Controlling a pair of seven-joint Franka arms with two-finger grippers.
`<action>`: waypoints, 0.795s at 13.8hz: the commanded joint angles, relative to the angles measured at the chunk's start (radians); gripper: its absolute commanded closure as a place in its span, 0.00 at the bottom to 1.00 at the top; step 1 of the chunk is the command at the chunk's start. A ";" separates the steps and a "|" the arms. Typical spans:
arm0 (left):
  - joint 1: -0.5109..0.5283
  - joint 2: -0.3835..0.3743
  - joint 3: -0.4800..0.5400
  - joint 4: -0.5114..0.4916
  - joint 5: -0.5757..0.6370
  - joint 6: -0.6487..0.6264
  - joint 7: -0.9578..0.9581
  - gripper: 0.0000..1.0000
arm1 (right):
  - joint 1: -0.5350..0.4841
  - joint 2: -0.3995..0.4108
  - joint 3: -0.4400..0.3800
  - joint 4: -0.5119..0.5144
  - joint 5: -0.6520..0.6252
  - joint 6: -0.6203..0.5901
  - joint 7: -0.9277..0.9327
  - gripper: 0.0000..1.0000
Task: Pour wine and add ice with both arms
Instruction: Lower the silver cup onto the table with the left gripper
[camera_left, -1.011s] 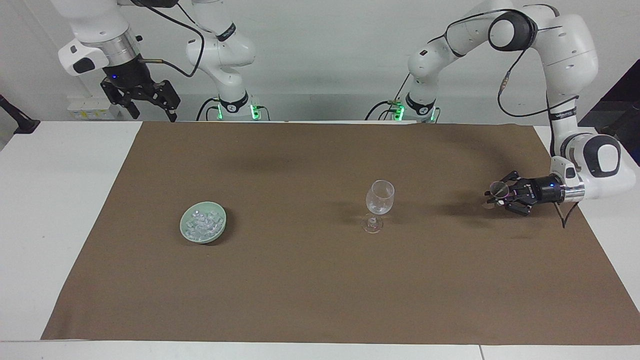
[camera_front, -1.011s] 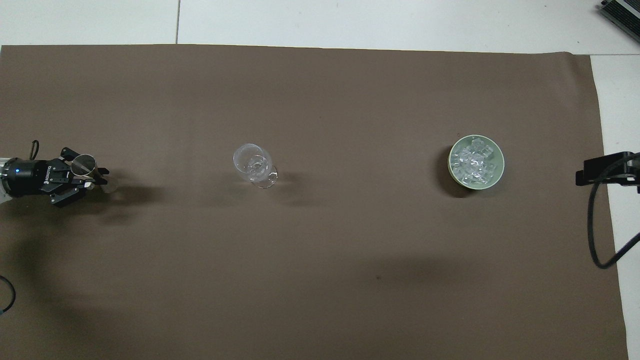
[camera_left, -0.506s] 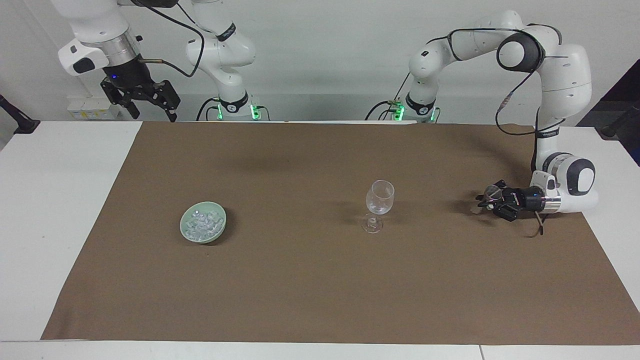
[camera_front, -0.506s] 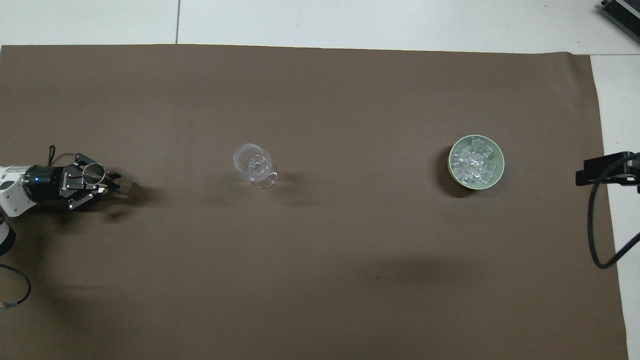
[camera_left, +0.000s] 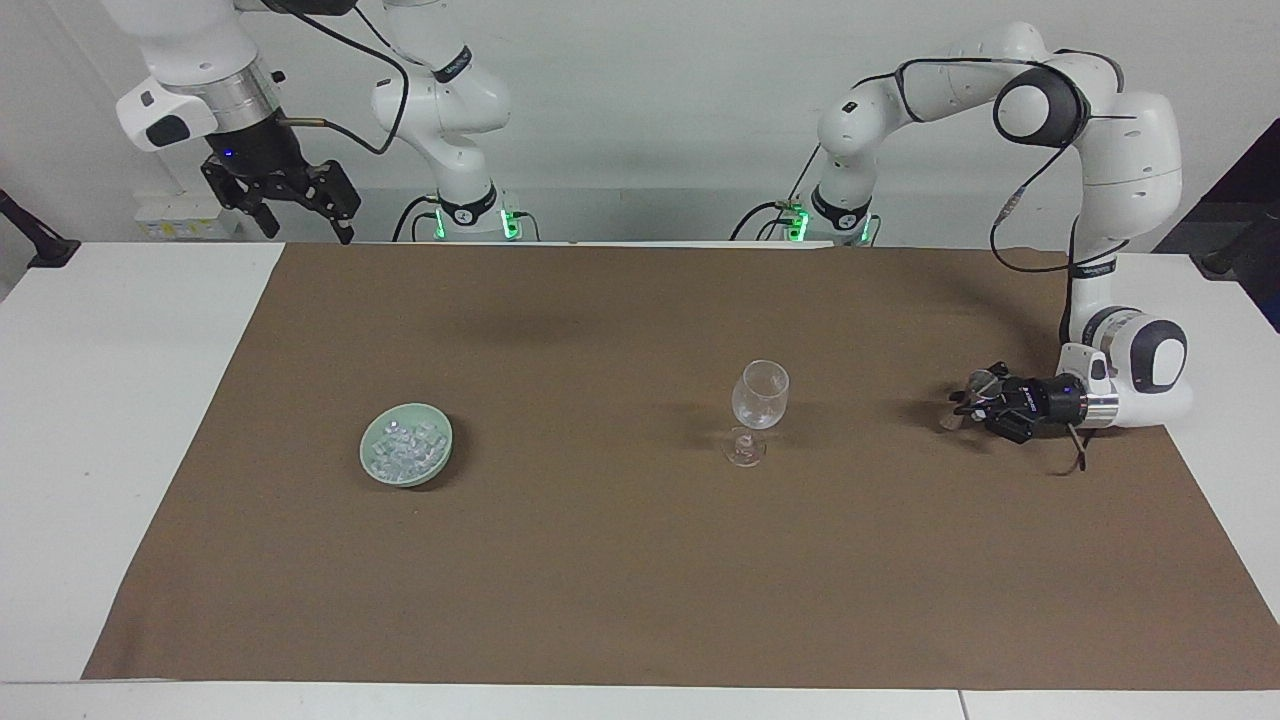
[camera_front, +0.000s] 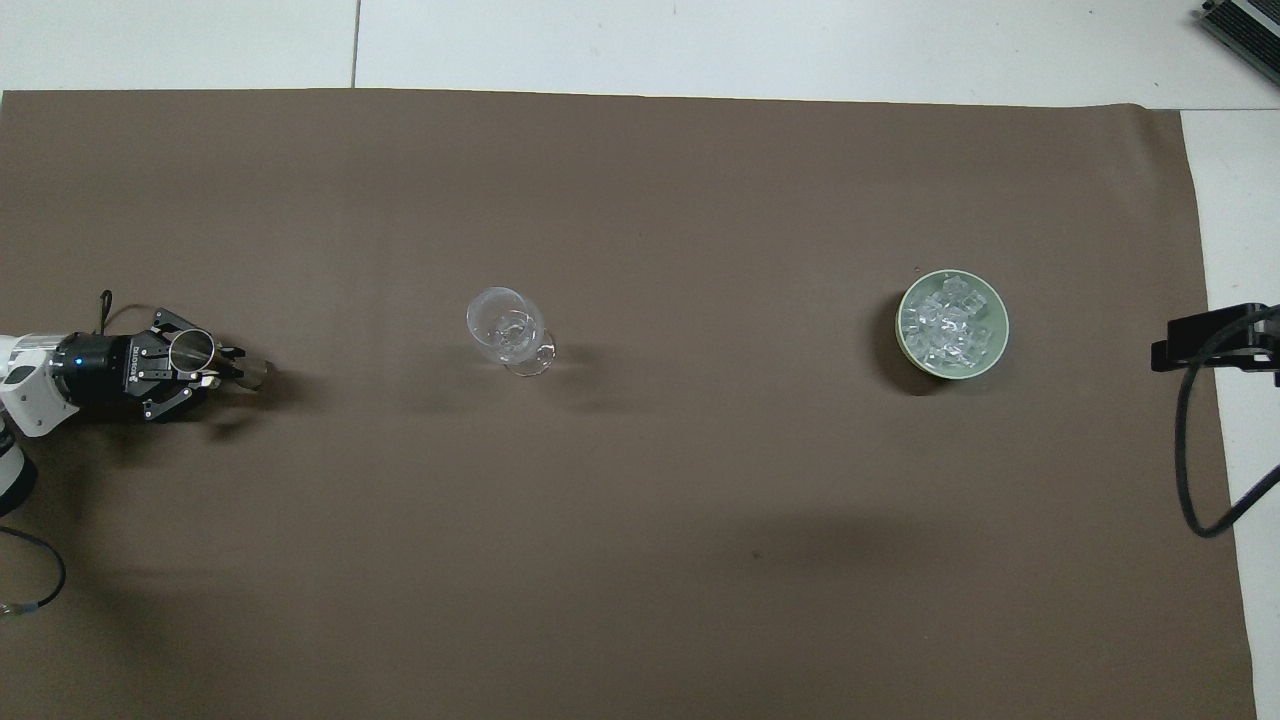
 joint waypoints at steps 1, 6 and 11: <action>0.001 0.015 0.000 0.014 -0.004 0.018 0.029 0.98 | 0.001 -0.020 -0.004 -0.021 0.010 0.012 -0.019 0.00; 0.001 0.027 0.000 0.012 0.005 0.033 0.054 0.92 | 0.001 -0.020 -0.004 -0.021 0.010 0.012 -0.019 0.00; 0.001 0.025 0.000 0.014 0.009 0.047 0.054 0.79 | 0.001 -0.020 -0.004 -0.021 0.010 0.012 -0.019 0.00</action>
